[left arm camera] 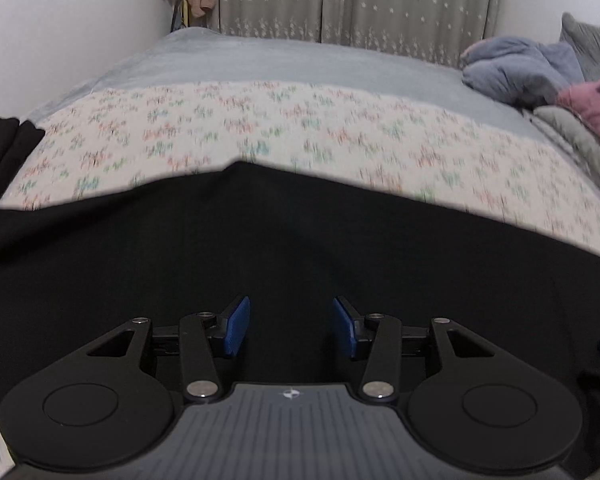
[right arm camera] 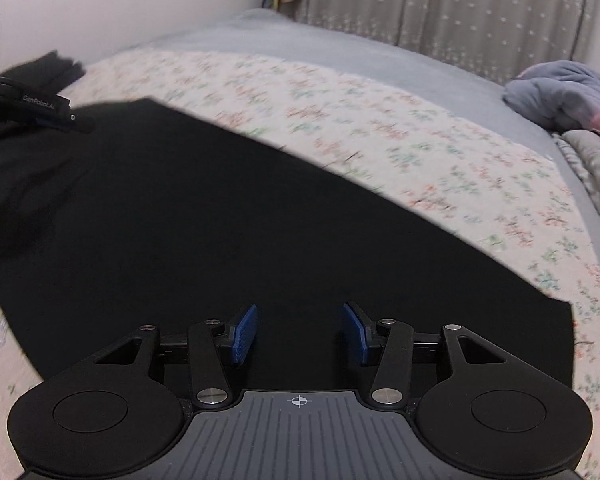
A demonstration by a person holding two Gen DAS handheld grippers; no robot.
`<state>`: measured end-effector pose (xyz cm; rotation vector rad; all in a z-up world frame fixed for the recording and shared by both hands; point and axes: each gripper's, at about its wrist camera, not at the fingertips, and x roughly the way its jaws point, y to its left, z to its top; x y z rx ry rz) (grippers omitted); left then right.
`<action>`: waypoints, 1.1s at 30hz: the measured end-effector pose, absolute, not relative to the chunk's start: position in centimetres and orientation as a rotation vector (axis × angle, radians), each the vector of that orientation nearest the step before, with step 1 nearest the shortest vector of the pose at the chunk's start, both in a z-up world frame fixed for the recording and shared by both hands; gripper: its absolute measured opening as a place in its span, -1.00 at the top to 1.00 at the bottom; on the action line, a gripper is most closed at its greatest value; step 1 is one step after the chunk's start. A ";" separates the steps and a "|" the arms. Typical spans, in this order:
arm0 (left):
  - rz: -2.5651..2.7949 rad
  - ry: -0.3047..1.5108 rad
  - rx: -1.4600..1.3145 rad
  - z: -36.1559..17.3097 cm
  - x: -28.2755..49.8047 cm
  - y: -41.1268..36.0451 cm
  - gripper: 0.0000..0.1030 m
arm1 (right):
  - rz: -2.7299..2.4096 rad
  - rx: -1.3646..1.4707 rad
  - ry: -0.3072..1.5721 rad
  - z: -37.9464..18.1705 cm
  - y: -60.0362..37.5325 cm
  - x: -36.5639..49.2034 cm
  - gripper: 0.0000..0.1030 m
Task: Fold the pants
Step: 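Lay the pants flat and open both tools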
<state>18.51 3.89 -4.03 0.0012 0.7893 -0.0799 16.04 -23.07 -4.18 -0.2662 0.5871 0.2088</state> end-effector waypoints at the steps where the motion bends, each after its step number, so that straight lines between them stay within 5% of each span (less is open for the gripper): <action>1: -0.078 0.795 0.011 -4.5 17.8 3.9 -0.21 | 0.212 -0.268 0.595 -4.6 -22.7 15.9 0.08; 13: -0.071 0.798 0.071 -6.4 12.9 4.2 -0.28 | 0.154 -0.225 0.595 -6.4 -24.8 11.7 -0.14; 33: -0.127 0.818 -0.005 -6.9 10.1 4.0 -0.28 | -0.202 0.136 0.634 -6.7 -37.1 7.0 -0.14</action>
